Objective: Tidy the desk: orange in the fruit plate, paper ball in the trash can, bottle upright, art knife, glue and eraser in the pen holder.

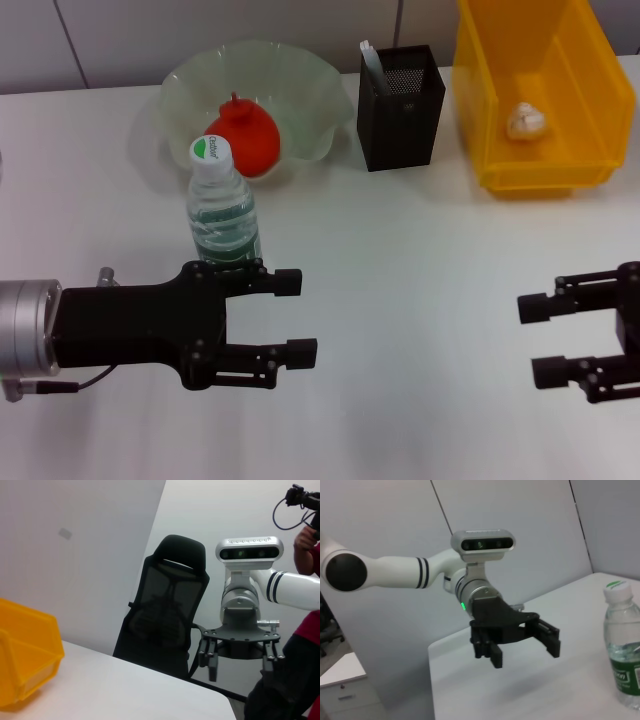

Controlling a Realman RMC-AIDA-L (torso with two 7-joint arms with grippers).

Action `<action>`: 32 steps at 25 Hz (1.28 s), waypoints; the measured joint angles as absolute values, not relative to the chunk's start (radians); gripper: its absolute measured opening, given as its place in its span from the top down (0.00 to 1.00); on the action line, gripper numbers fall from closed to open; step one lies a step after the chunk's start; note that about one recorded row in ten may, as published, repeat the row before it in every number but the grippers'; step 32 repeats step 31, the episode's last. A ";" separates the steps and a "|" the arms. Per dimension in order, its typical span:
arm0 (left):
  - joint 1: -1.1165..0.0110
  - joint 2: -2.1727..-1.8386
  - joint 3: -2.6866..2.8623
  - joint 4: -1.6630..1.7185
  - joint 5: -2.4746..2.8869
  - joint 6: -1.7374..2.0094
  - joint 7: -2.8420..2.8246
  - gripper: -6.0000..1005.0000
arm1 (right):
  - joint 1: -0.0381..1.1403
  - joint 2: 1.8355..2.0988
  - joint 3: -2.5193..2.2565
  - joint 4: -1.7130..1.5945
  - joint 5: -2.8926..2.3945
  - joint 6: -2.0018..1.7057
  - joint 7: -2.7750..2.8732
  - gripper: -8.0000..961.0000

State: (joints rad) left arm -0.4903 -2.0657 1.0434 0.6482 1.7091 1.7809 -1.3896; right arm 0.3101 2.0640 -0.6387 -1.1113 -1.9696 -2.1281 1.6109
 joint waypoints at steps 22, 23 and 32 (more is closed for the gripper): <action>-0.434 -2.003 1.018 0.675 1.713 1.830 -1.401 0.18 | 0.419 2.064 -0.641 -0.919 -1.991 -2.057 1.515 0.32; -0.424 -1.996 1.011 0.678 1.713 1.838 -1.402 0.18 | 0.427 2.064 -0.641 -0.886 -1.988 -2.052 1.500 0.32; -0.411 -1.984 0.976 0.686 1.713 1.873 -1.402 0.18 | 0.439 2.073 -0.641 -0.867 -1.989 -2.053 1.495 0.32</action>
